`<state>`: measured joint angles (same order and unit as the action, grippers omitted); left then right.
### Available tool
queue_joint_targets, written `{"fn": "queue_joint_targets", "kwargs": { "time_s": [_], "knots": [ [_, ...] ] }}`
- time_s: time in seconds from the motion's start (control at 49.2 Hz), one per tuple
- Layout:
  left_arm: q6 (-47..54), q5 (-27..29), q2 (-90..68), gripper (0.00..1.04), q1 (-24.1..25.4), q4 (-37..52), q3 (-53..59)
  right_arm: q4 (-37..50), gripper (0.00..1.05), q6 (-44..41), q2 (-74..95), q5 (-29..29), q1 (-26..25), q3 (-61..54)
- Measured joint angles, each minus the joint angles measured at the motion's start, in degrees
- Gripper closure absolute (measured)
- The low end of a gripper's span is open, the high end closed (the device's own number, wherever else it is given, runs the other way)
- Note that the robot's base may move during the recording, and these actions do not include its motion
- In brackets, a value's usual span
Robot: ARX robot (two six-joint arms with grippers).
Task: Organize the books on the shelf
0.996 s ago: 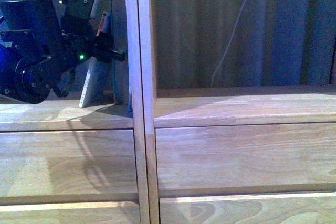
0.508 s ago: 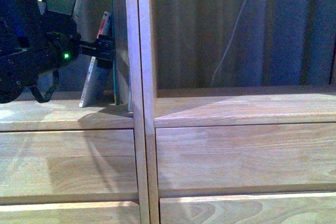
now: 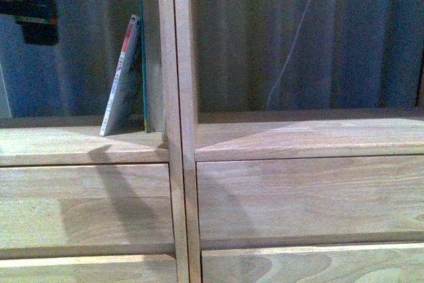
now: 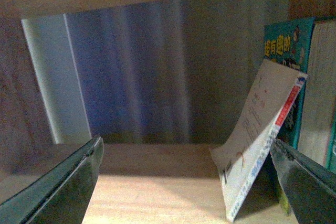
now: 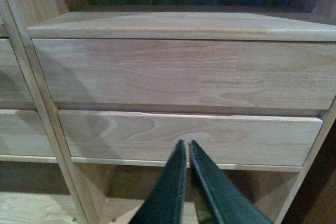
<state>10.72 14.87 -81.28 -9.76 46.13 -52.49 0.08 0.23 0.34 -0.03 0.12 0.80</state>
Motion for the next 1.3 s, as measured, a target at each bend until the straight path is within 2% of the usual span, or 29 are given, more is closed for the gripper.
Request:
{"fn": "queue_joint_targets", "kwargs": {
  "time_s": [0.285,0.407,0.549,0.813,1.057,1.078,1.118,1.2,1.301],
  "knots": [
    [-3.08,2.64,21.22,0.07,0.98,-9.51,15.15,0.0,0.54,0.0,-0.02,0.0,0.0,0.0],
    [-2.73,5.07,31.63,0.07,1.75,-15.47,20.85,0.0,0.27,0.0,-0.02,0.0,0.0,0.0],
    [-2.84,8.87,41.22,0.07,-0.79,-21.84,26.01,0.0,0.06,0.02,-0.02,0.0,0.0,0.0],
    [-5.31,20.72,56.57,0.07,-13.27,-32.74,36.65,0.0,0.07,0.0,-0.02,0.0,0.0,0.0],
    [-8.17,32.41,62.34,0.07,-24.17,-34.84,43.28,0.0,0.07,0.0,-0.02,0.0,0.0,0.0],
    [-8.59,30.93,62.95,0.09,-24.5,-35.69,44.04,0.02,0.07,0.0,-0.02,0.0,0.0,0.0],
    [-9.11,23.37,65.7,0.18,-22.86,-38.66,45.59,0.0,0.07,-0.02,-0.02,0.0,0.0,0.0],
    [-9.9,10.36,72.57,0.37,-15.93,-41.44,49.16,0.0,0.07,-0.02,-0.02,0.02,0.0,0.0],
    [-10.21,3.3,76.63,0.59,-9.33,-42.82,50.9,0.0,0.07,0.0,-0.02,0.0,0.0,0.0]
  ]
}}
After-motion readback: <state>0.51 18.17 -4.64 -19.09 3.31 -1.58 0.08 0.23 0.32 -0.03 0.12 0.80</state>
